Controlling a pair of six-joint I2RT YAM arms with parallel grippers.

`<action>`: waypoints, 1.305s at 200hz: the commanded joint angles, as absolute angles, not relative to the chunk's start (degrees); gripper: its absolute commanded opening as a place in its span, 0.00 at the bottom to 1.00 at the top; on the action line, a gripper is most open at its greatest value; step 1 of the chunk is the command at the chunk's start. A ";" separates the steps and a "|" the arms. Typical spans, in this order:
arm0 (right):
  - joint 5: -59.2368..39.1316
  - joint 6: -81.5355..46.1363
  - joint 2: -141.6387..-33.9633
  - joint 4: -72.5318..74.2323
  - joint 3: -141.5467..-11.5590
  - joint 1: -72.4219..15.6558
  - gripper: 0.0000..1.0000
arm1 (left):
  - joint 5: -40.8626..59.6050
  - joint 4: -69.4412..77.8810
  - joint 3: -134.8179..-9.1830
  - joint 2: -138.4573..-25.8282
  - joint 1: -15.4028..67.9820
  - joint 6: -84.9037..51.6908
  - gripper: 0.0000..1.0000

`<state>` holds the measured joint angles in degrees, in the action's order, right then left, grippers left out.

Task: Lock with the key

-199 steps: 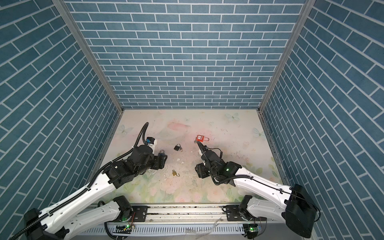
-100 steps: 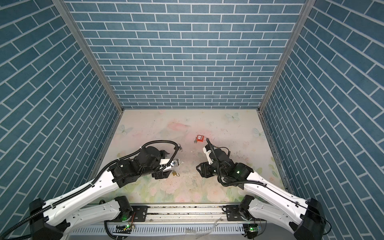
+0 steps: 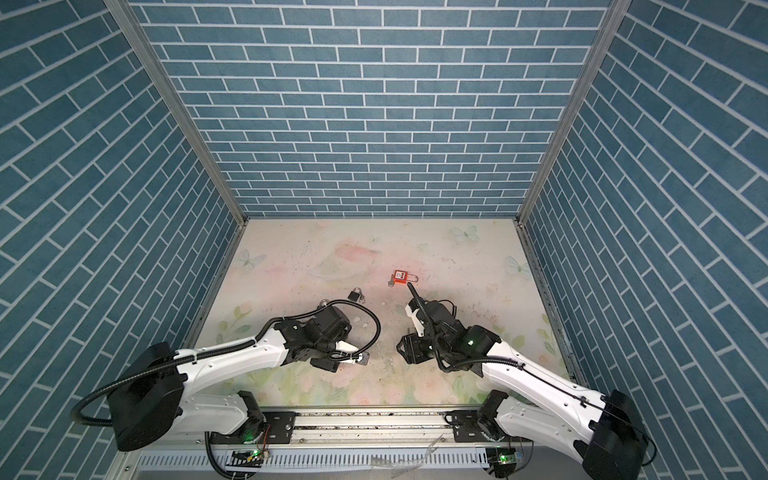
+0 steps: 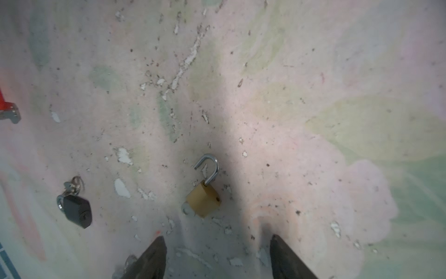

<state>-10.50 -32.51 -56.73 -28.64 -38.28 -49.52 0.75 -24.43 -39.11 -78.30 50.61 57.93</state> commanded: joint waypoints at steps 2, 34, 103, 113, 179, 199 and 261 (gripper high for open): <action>-13.84 -30.55 -58.44 -29.58 -36.50 -47.17 0.60 | 3.55 -19.97 -38.53 -79.84 50.30 60.34 0.65; -15.38 -29.88 -59.21 -27.92 -35.19 -45.93 0.60 | 3.58 -18.50 -38.81 -82.86 50.16 59.79 0.57; -15.91 -30.86 -58.70 -25.97 -33.96 -45.53 0.59 | 4.14 -19.60 -40.67 -86.66 49.98 59.24 0.35; -15.91 -30.98 -58.55 -25.89 -33.78 -45.53 0.59 | 4.04 -19.86 -40.93 -86.91 49.87 59.25 0.34; -17.92 -31.91 -58.95 -23.69 -33.02 -45.53 0.59 | 5.10 -17.13 -45.58 -91.45 48.71 54.85 0.35; -18.22 -31.81 -59.11 -23.96 -33.05 -45.53 0.59 | 5.72 -16.67 -47.22 -93.07 48.73 53.82 0.35; -17.93 -32.08 -57.89 -24.28 -32.77 -45.53 0.59 | 7.98 -13.56 -49.11 -92.10 47.34 47.19 0.44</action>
